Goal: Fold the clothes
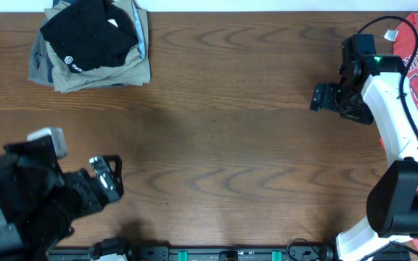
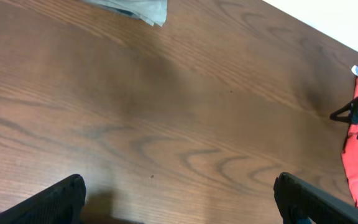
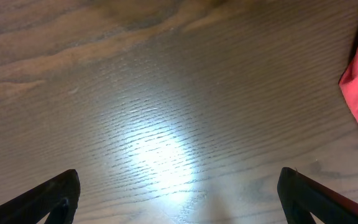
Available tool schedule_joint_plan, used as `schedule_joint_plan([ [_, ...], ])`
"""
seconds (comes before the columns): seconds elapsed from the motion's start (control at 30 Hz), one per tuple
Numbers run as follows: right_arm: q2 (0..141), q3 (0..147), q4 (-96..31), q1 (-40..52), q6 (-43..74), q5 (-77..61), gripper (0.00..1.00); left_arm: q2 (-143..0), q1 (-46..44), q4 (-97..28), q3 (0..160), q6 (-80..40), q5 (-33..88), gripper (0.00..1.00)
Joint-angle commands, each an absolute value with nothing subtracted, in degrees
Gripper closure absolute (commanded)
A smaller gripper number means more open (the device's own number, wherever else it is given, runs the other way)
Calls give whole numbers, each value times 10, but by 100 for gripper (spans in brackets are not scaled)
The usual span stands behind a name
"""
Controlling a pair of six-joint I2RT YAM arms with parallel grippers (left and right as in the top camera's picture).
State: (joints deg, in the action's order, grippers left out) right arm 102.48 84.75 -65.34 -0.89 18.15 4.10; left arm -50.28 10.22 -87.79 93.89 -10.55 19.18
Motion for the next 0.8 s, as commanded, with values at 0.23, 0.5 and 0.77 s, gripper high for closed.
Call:
schedule_joint_plan([
  [0.23, 1015, 853, -654, -7, 173, 43, 1, -493, 102, -895, 939, -108, 197, 2],
  [0.5, 1015, 853, -654, -7, 173, 43, 1, -493, 101, -900, 939, -108, 188, 2],
  [0.77, 1015, 853, -654, -7, 173, 43, 1, -405, 91, -906, 853, -106, 176, 2],
])
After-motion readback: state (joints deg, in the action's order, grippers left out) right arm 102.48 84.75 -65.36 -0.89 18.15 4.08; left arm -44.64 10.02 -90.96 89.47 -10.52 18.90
